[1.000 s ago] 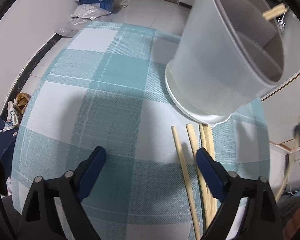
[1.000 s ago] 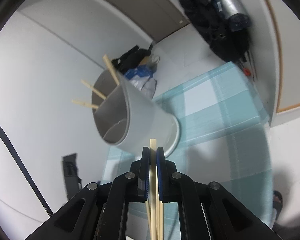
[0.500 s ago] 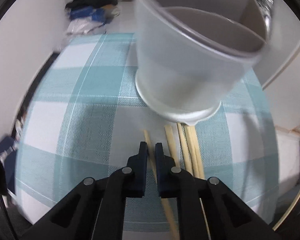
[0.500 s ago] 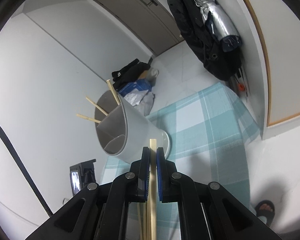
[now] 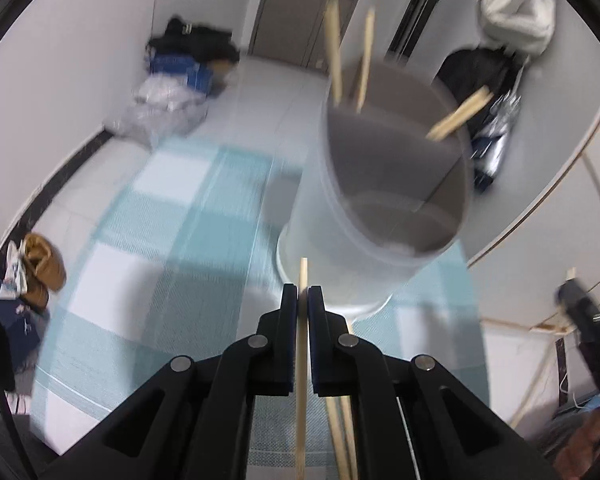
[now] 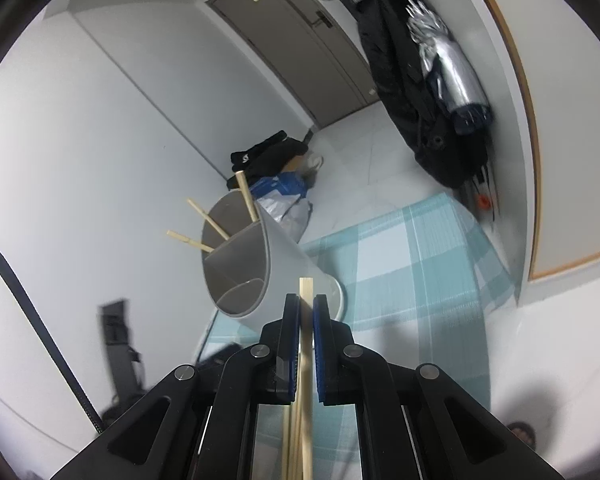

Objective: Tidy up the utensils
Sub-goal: 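Lift the right gripper's chopstick while the left gripper grasps a chopstick from the pile, then raise both grippers with their chopsticks up over the white holder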

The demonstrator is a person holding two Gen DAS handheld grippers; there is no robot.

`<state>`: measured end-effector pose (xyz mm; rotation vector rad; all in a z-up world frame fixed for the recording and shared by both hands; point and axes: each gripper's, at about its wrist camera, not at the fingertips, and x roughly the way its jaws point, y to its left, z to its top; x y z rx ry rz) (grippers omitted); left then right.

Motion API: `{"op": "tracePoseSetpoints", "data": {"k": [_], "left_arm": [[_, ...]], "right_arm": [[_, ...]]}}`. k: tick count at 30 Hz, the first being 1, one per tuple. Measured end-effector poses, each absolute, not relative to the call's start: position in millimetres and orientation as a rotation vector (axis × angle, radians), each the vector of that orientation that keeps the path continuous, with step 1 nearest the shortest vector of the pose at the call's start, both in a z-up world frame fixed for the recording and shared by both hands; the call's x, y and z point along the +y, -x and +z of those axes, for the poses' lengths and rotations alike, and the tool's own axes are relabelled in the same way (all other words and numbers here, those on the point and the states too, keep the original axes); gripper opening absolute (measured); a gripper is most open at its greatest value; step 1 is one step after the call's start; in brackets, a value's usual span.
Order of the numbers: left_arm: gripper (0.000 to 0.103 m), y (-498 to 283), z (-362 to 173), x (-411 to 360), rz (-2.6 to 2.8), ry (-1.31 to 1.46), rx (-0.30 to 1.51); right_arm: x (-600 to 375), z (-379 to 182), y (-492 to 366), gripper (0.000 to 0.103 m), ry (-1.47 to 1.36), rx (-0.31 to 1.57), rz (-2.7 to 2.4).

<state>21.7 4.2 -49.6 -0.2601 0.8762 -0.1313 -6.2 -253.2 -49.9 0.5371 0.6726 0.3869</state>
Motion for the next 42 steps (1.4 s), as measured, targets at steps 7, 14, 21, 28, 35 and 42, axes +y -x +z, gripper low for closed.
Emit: {"op": "tracePoseSetpoints", "data": {"k": [7,14,21,28,35,42], "left_arm": [[0.002,-6.0,-24.7,3.0,-0.174,0.192,0.749],[0.002,-1.9,-19.1,4.3,-0.199,0.132,0.727],[0.002,6.3,-7.7,1.2,-0.219,0.103,0.706],[0.002,11.3,-2.5,1.9,-0.229,0.092,0.704],[0.002,15.8,4.4,3.2,-0.236,0.077,0.694],[0.002,17.4,24.7,7.5,-0.265,0.084,0.676]], "right_arm": [[-231.1,-34.7,17.2,0.006,-0.404,0.591,0.397],[-208.9,-25.3,25.8,0.006,-0.305,0.525,0.404],[-198.7,-24.1,27.4,0.006,-0.288,0.517,0.402],[-192.0,-23.6,28.7,0.006,-0.263,0.516,0.404],[-189.8,-21.4,28.0,0.006,-0.267,0.513,0.395],[-193.7,-6.7,31.9,0.006,-0.283,0.474,0.394]]}}
